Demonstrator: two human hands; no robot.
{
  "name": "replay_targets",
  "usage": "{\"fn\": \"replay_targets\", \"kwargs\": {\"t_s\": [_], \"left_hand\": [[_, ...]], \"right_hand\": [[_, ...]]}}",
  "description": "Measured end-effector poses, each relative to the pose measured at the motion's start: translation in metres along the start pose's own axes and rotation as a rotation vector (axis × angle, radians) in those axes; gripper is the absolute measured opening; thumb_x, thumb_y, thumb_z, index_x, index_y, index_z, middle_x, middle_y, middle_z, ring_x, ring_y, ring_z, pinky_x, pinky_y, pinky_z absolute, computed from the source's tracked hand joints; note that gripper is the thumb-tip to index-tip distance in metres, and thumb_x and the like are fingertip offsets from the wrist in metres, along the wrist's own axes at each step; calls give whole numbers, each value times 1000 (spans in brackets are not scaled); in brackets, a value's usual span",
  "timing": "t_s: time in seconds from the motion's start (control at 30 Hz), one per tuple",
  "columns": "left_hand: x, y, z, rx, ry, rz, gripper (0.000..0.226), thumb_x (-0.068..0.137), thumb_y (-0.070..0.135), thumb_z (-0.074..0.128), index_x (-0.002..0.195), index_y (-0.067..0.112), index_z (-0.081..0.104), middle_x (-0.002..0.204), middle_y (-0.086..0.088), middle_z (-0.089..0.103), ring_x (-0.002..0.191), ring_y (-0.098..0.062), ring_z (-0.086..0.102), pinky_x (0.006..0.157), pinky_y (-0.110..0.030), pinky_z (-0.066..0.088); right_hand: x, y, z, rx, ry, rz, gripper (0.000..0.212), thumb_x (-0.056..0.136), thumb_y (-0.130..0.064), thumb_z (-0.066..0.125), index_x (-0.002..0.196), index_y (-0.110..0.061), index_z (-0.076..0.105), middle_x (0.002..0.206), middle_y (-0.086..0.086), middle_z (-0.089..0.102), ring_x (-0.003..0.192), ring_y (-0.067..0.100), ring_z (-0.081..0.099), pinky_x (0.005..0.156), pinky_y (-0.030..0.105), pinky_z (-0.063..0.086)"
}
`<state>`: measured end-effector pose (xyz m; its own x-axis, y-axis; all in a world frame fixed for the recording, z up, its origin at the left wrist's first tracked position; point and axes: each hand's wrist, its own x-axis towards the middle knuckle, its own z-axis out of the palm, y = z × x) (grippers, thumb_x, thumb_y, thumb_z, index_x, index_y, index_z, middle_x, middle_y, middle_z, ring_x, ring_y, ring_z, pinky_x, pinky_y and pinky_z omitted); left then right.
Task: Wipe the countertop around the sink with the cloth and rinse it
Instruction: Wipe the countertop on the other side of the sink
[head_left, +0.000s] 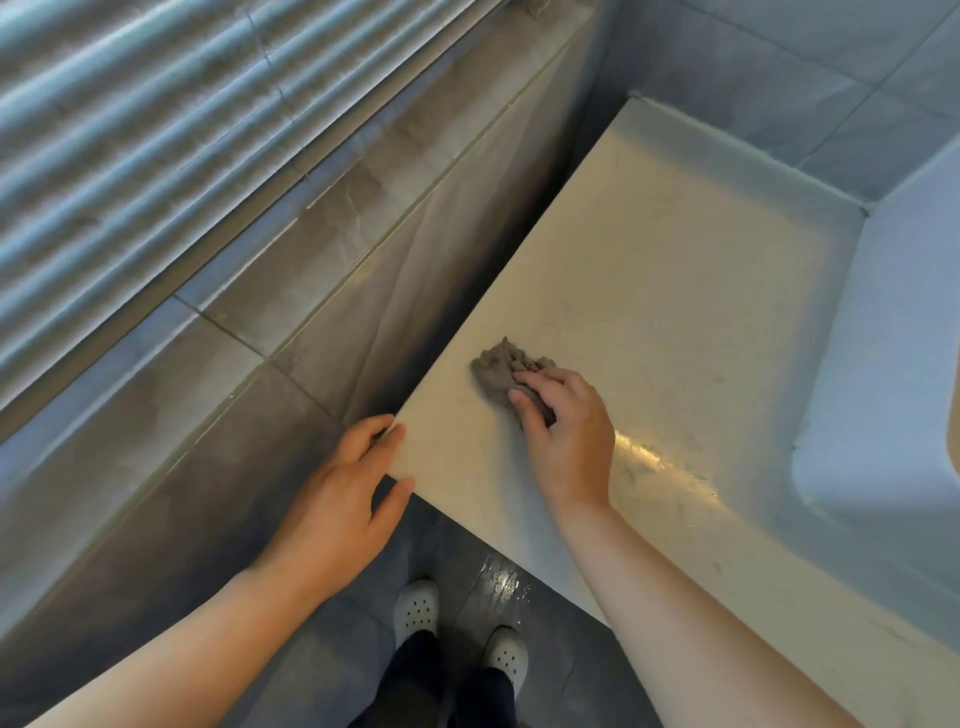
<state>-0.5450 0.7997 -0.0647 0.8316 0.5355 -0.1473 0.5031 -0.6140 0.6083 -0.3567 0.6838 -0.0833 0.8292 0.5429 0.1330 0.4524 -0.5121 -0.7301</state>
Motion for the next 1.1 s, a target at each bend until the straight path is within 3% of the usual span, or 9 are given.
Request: {"fn": "replay_targets", "kwargs": {"t_s": [0.1,0.23,0.3,0.43,0.6,0.73,0.83,0.93,1.1], "left_hand": [[1,-2,0,-14,6,7,55,94,34,51,144,18,36,148,12,28,118,9,29,97,-11,27],[0,-5,0,-17,-7,18,57,94,37,48,146,20,33,149,15,24,122,6,30,99,-12,27],[0,-4,-1,-20,-5,12,57,94,36,47,147,20,32,149,15,24,122,5,31,99,-12,28],[1,-5,-1,-22,-2,16,57,94,37,47,147,21,31,149,16,23,125,3,32,100,-12,27],[0,-8,-1,-54,-6,27,55,94,35,48,146,23,32,148,20,23,120,10,33,99,-7,25],[-8,-15,-2,-190,51,-63,51,94,34,47,143,29,37,138,29,32,108,16,41,85,1,33],[-23,-25,-1,-193,49,-158,54,93,41,45,145,34,31,140,27,30,109,14,39,81,-10,41],[-39,-37,4,-121,-58,-204,59,91,47,44,146,29,31,143,20,31,125,1,36,89,-16,42],[-56,-54,10,-173,-53,-398,45,93,40,47,129,15,56,124,4,55,112,-9,53,93,-20,37]], "right_hand": [[-15,-10,4,60,-82,-4,15,85,-22,68,99,-22,74,99,-8,65,94,10,59,81,18,45],[-11,-27,-6,286,-255,157,13,83,-14,70,88,-25,75,84,-13,66,80,6,62,73,14,43],[7,-32,-14,309,-177,168,13,82,-14,71,87,-26,74,85,-11,69,83,5,64,75,15,45],[63,-38,-18,191,-10,64,12,84,-21,68,93,-21,75,92,-4,70,88,12,64,77,22,49],[93,-31,12,-27,-114,-49,20,90,-25,60,104,-20,74,99,-2,69,91,13,59,71,18,41],[70,-23,35,-75,-73,-31,25,91,-31,59,112,-24,69,114,-6,65,106,13,53,83,21,43],[52,-28,42,-96,-107,-82,25,92,-33,58,112,-24,69,114,-7,65,105,9,53,80,12,36],[29,-35,47,-87,-168,-130,23,91,-32,59,109,-23,71,109,-6,66,101,11,54,79,16,37],[-15,-43,46,-45,-296,-234,20,86,-30,60,98,-23,75,98,-7,67,96,10,55,75,18,40]]}}
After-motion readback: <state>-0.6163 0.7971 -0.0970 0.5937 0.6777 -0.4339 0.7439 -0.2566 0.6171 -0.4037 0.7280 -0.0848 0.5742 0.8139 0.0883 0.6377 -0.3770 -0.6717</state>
